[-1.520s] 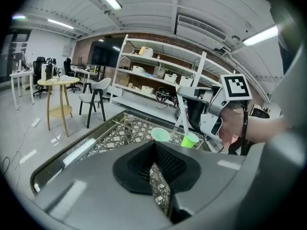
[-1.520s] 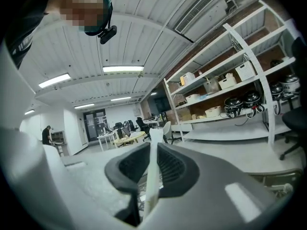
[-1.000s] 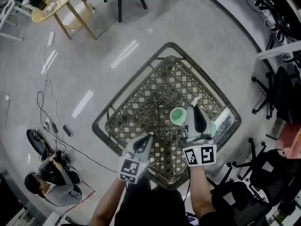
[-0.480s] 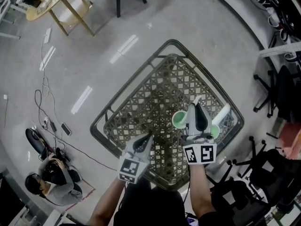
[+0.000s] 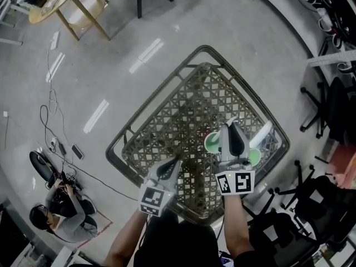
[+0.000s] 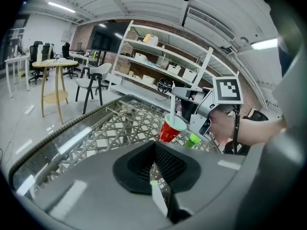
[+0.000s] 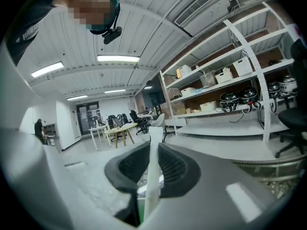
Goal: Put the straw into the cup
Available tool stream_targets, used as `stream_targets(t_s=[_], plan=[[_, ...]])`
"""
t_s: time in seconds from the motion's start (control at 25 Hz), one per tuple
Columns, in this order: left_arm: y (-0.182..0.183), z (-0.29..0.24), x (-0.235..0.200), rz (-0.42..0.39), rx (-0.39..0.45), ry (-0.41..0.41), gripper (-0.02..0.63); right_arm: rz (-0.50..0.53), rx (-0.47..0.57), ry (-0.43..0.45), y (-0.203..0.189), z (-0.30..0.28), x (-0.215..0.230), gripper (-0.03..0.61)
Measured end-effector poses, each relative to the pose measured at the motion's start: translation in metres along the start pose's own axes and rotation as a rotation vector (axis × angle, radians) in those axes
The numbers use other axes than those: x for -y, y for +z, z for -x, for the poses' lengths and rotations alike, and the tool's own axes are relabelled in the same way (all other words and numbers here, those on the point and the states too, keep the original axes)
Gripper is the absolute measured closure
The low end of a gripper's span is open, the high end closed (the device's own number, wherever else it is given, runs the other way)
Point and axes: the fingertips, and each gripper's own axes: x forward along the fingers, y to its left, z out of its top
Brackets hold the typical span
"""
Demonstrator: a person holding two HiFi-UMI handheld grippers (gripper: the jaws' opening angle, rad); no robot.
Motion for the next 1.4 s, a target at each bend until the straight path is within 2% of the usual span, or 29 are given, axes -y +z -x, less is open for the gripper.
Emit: stream_targets(t_s=[0.32,0.68,0.92,1.4], plan=[[-0.003,-0.001,-0.001,0.005,0.005,0.003,0.607,0.000,-0.031,0.007,-0.011,0.004,-0.001,0.522],[-0.001,0.000,0.001,0.005,0.008,0.004,0.607,-0.018,-0.048,0.003,-0.013,0.011,0.001,0.457],[0.004,0.004,0.006,-0.004,0.019,0.000,0.607,0.000,-0.057,-0.007,-0.008,0.016,0.001,0.454],[0.042,0.032,0.031,-0.052,0.088,-0.005,0.607,0.032,-0.046,0.003,0.033,0.049,-0.012,0.456]])
